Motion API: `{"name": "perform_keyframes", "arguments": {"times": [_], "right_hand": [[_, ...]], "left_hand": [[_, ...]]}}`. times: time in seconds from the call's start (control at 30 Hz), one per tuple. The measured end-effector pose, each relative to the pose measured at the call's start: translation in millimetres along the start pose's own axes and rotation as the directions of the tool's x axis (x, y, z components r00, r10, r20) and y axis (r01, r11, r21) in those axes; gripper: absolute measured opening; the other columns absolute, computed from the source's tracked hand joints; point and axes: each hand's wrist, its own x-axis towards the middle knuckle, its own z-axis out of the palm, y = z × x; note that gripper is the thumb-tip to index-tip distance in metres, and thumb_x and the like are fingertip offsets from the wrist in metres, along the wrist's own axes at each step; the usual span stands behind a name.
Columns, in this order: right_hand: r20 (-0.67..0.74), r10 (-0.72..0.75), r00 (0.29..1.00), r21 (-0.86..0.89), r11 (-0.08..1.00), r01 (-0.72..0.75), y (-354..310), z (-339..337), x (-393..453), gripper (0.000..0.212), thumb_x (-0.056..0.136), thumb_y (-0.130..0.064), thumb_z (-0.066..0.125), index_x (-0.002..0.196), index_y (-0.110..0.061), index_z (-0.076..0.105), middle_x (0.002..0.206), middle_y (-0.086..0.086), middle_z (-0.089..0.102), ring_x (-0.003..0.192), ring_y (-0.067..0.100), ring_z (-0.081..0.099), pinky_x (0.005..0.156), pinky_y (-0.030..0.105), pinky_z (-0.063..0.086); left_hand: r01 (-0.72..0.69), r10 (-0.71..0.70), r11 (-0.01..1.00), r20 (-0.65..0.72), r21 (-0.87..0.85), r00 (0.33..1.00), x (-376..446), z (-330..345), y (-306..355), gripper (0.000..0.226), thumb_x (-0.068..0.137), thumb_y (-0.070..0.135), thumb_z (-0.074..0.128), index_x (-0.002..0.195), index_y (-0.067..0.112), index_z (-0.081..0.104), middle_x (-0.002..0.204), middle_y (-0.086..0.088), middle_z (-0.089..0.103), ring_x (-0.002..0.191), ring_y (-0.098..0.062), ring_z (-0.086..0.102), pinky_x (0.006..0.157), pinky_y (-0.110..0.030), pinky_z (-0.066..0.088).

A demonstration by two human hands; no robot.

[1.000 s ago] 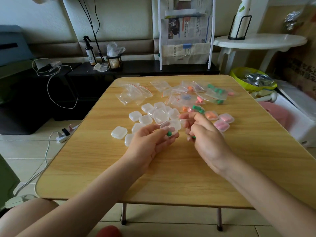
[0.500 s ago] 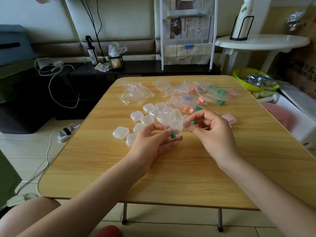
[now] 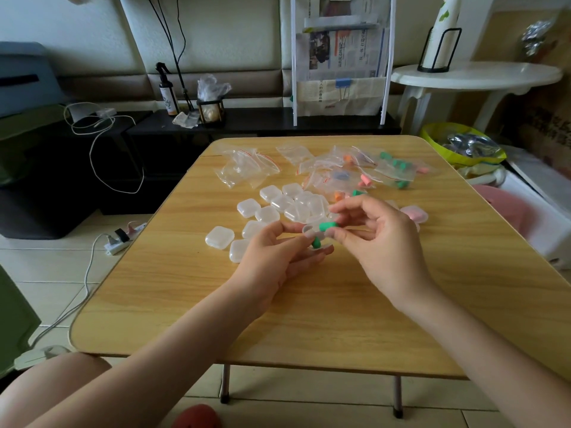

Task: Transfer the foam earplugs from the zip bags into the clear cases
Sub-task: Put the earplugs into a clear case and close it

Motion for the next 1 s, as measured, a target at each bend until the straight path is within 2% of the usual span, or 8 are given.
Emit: {"name": "perform_keyframes", "arguments": {"times": [0.1,0.2,0.3,0.47,0.63,0.8,0.9,1.0], "right_hand": [[-0.037,-0.187,0.982,-0.173,0.969,0.178,0.6,1.1,-0.2,0.016,0.074,0.002,0.077,0.082,-0.01,0.07,0.082,-0.005,0.068,0.078,0.006,0.067,0.075,0.016,0.054],[-0.021,-0.352,0.936,-0.4,0.861,0.315,6.3,1.0,-0.9,0.014,0.067,0.0,0.082,0.071,-0.004,0.068,0.077,0.003,0.067,0.078,0.005,0.055,0.081,0.003,0.036],[0.048,-0.327,0.944,-0.419,0.851,0.316,10.4,-0.9,-2.1,0.009,0.071,-0.005,0.08,0.075,-0.006,0.072,0.083,0.003,0.064,0.086,-0.002,0.043,0.084,0.002,0.032],[0.112,-0.205,0.972,-0.282,0.932,0.229,9.2,0.4,-0.7,0.004,0.083,-0.009,0.071,0.083,-0.013,0.071,0.091,-0.003,0.063,0.085,0.003,0.056,0.079,0.017,0.045],[0.087,-0.2,0.976,-0.247,0.945,0.216,2.7,-4.0,2.4,0.015,0.089,-0.007,0.064,0.102,-0.013,0.069,0.091,-0.006,0.067,0.091,-0.014,0.051,0.074,0.005,0.042],[0.088,-0.169,0.982,-0.269,0.945,0.186,3.2,-4.1,1.8,0.018,0.085,-0.01,0.07,0.1,-0.021,0.07,0.077,-0.019,0.059,0.076,0.007,0.052,0.071,0.008,0.04],[0.058,-0.174,0.983,-0.232,0.955,0.183,4.0,-5.2,3.8,0.023,0.087,-0.014,0.068,0.108,-0.02,0.066,0.088,-0.014,0.059,0.075,0.009,0.051,0.067,0.016,0.042],[0.132,-0.132,0.982,-0.229,0.96,0.16,6.1,-7.3,7.1,0.054,0.084,-0.035,0.07,0.132,-0.025,0.049,0.115,-0.023,0.049,0.101,-0.007,0.047,0.079,0.005,0.036]], "left_hand": [[0.013,-0.014,1.0,0.039,0.014,0.999,-0.2,0.3,-0.6,0.01,0.09,0.004,0.058,0.1,0.002,0.054,0.092,-0.019,0.072,0.088,-0.027,0.072,0.07,-0.024,0.059],[0.026,-0.025,0.999,0.054,-0.022,0.998,0.9,0.5,-1.4,0.012,0.091,0.003,0.057,0.102,0.002,0.054,0.091,-0.018,0.072,0.086,-0.025,0.072,0.071,-0.024,0.059],[0.041,-0.037,0.995,0.048,-0.088,0.998,3.0,-2.2,0.0,0.014,0.09,0.004,0.058,0.103,0.001,0.054,0.085,-0.016,0.072,0.077,-0.02,0.072,0.069,-0.022,0.058],[0.052,-0.048,0.993,0.036,-0.111,0.998,3.8,-2.9,1.5,0.014,0.089,0.004,0.058,0.102,0.001,0.054,0.085,-0.017,0.072,0.075,-0.02,0.072,0.066,-0.021,0.058],[0.055,-0.05,0.993,0.045,-0.101,0.998,1.3,-0.8,2.4,0.033,0.087,0.007,0.06,0.117,-0.003,0.051,0.096,-0.02,0.071,0.087,-0.026,0.072,0.067,-0.022,0.059],[0.035,-0.034,0.998,0.031,-0.059,0.999,1.9,-0.3,1.6,0.027,0.087,0.008,0.061,0.111,-0.001,0.054,0.095,-0.018,0.072,0.09,-0.028,0.071,0.072,-0.024,0.059],[0.043,-0.041,0.998,0.035,-0.051,0.999,1.9,-0.3,1.3,0.031,0.086,0.009,0.062,0.114,-0.003,0.054,0.096,-0.018,0.072,0.088,-0.027,0.072,0.072,-0.024,0.058],[0.041,-0.041,0.999,0.065,-0.007,0.997,1.5,-0.6,1.5,0.031,0.088,0.009,0.061,0.114,-0.006,0.056,0.093,-0.014,0.073,0.084,-0.024,0.072,0.071,-0.022,0.058]]}}
